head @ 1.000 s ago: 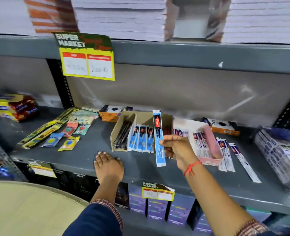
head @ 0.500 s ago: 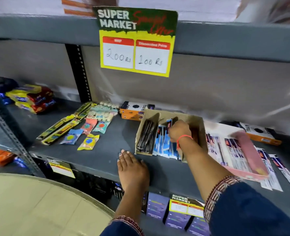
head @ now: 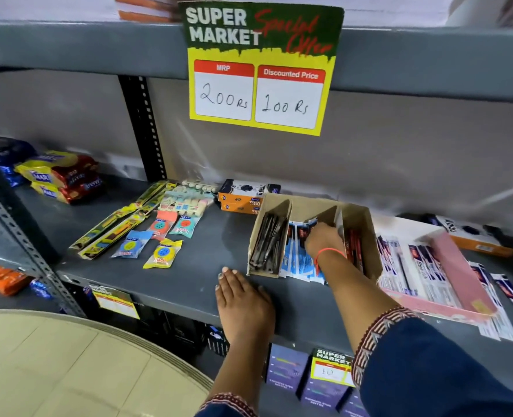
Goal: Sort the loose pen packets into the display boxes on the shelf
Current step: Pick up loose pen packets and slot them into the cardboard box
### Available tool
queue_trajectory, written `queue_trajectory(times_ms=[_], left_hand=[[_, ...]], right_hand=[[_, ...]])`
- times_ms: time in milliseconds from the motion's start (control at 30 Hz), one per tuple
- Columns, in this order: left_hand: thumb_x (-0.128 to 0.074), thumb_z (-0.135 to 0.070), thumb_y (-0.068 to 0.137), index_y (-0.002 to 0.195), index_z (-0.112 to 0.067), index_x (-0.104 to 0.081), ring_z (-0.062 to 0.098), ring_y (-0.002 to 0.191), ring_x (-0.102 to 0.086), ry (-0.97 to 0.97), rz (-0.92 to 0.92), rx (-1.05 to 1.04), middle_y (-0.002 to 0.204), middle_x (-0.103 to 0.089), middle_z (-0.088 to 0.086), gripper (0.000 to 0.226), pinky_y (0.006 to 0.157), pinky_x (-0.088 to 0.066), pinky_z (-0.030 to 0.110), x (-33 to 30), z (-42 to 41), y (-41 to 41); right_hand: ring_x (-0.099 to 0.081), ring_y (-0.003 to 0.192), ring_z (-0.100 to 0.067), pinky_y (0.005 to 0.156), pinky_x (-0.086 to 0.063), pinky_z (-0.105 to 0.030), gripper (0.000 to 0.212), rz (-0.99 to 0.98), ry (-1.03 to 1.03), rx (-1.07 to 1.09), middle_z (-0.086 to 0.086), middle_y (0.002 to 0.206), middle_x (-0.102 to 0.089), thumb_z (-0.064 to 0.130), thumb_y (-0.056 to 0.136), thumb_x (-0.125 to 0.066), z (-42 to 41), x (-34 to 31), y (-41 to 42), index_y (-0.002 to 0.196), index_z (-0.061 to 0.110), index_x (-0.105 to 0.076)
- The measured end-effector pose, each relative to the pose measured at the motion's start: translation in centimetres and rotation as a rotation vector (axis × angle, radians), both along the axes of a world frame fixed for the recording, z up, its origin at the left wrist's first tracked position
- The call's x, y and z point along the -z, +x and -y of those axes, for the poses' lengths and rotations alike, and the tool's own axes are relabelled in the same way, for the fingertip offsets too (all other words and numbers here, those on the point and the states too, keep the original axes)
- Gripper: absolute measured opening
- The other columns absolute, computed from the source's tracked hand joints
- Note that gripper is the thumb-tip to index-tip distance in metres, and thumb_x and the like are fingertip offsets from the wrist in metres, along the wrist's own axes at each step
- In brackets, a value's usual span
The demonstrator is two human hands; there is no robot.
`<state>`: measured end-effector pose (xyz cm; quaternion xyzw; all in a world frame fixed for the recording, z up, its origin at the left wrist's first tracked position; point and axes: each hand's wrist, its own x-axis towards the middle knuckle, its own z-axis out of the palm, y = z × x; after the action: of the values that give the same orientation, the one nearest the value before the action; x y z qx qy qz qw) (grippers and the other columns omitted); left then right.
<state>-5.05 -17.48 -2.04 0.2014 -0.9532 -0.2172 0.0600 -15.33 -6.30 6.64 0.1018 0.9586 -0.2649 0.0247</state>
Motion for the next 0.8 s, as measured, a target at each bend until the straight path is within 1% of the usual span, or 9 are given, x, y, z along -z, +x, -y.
queue_trajectory(times_ms=[267, 367, 433, 500, 600, 633, 667, 733, 800], left_hand=[[-0.023, -0.034, 0.097, 0.146, 0.001, -0.001, 0.028, 0.147, 0.000, -0.017, -0.009, -0.006, 0.158, 0.000, 0.019, 0.065, 0.120, 0.001, 0.036, 0.2, 0.0, 0.0], [-0.022, -0.034, 0.097, 0.146, 0.001, -0.001, 0.028, 0.147, 0.000, -0.036, 0.004, -0.009, 0.158, 0.000, 0.019, 0.064, 0.120, 0.001, 0.036, 0.2, 0.0, -0.1], [-0.020, -0.034, 0.097, 0.146, 0.001, 0.000, 0.028, 0.147, 0.001, -0.043, 0.029, -0.008, 0.158, 0.001, 0.019, 0.064, 0.120, 0.001, 0.037, 0.1, 0.0, -0.2], [-0.019, -0.033, 0.097, 0.146, 0.002, -0.001, 0.029, 0.147, 0.000, -0.063, 0.055, -0.010, 0.158, 0.001, 0.020, 0.063, 0.120, 0.001, 0.037, 0.1, 0.1, -0.2], [-0.021, -0.029, 0.097, 0.145, 0.006, -0.006, 0.031, 0.146, -0.005, -0.107, 0.079, -0.013, 0.157, -0.003, 0.022, 0.061, 0.120, -0.001, 0.039, -0.4, -0.1, -0.1], [-0.022, -0.028, 0.097, 0.145, 0.007, -0.007, 0.032, 0.146, -0.005, -0.109, 0.090, -0.010, 0.156, -0.004, 0.024, 0.060, 0.120, -0.001, 0.040, -0.7, -0.4, 0.1], [-0.021, -0.026, 0.098, 0.144, 0.008, -0.006, 0.033, 0.146, -0.004, -0.100, 0.103, -0.012, 0.156, -0.004, 0.024, 0.060, 0.120, -0.001, 0.040, -0.9, -0.4, 0.2], [-0.021, -0.024, 0.097, 0.144, 0.009, -0.006, 0.034, 0.146, -0.002, -0.067, 0.123, -0.019, 0.156, -0.002, 0.025, 0.059, 0.120, 0.000, 0.041, -1.1, -1.2, 0.6], [-0.023, -0.024, 0.097, 0.144, 0.010, -0.006, 0.034, 0.146, -0.003, -0.045, 0.109, -0.017, 0.156, -0.004, 0.026, 0.060, 0.119, 0.000, 0.041, -1.2, -2.7, 1.4]], right_hand=[[-0.062, 0.113, -0.034, 0.092, -0.051, -0.040, 0.034, -0.039, 0.252, -0.122, -0.021, 0.122, -0.064, -0.002, 0.093, -0.036, -0.4, 1.4, 0.3, 0.116, -0.002, -0.061], [-0.065, 0.108, -0.033, 0.088, -0.053, -0.040, 0.034, -0.092, 0.325, -0.156, -0.019, 0.119, -0.065, -0.004, 0.092, -0.037, -0.4, 1.5, 0.6, 0.113, 0.000, -0.063], [-0.067, 0.103, -0.033, 0.083, -0.054, -0.040, 0.032, -0.141, 0.356, -0.182, -0.020, 0.114, -0.067, -0.005, 0.091, -0.039, -0.5, 1.0, 1.2, 0.109, -0.001, -0.064], [-0.066, 0.103, -0.036, 0.082, -0.054, -0.041, 0.033, -0.214, 0.354, -0.209, -0.020, 0.113, -0.067, -0.007, 0.088, -0.040, -0.5, 0.3, 2.0, 0.109, -0.001, -0.064], [-0.059, 0.112, -0.035, 0.087, -0.051, -0.041, 0.040, -0.375, 0.306, -0.229, -0.017, 0.124, -0.056, -0.002, 0.086, -0.041, -2.0, -0.4, 4.1, 0.123, 0.006, -0.055], [-0.055, 0.114, -0.033, 0.090, -0.049, -0.040, 0.043, -0.440, 0.316, -0.215, -0.015, 0.124, -0.054, 0.000, 0.084, -0.042, -3.2, -0.5, 5.1, 0.125, 0.009, -0.053], [-0.053, 0.112, -0.032, 0.091, -0.048, -0.039, 0.044, -0.526, 0.325, -0.188, -0.014, 0.120, -0.054, 0.001, 0.083, -0.044, -4.2, -0.4, 5.9, 0.124, 0.011, -0.054], [-0.056, 0.099, -0.037, 0.086, -0.047, -0.041, 0.036, -0.685, 0.283, -0.056, -0.018, 0.108, -0.060, 0.003, 0.079, -0.050, -7.3, -0.5, 7.3, 0.112, 0.008, -0.064], [-0.057, 0.097, -0.039, 0.087, -0.040, -0.041, 0.029, -0.715, 0.202, 0.106, -0.020, 0.105, -0.061, 0.004, 0.080, -0.053, -11.1, -0.4, 8.2, 0.106, 0.005, -0.065]])
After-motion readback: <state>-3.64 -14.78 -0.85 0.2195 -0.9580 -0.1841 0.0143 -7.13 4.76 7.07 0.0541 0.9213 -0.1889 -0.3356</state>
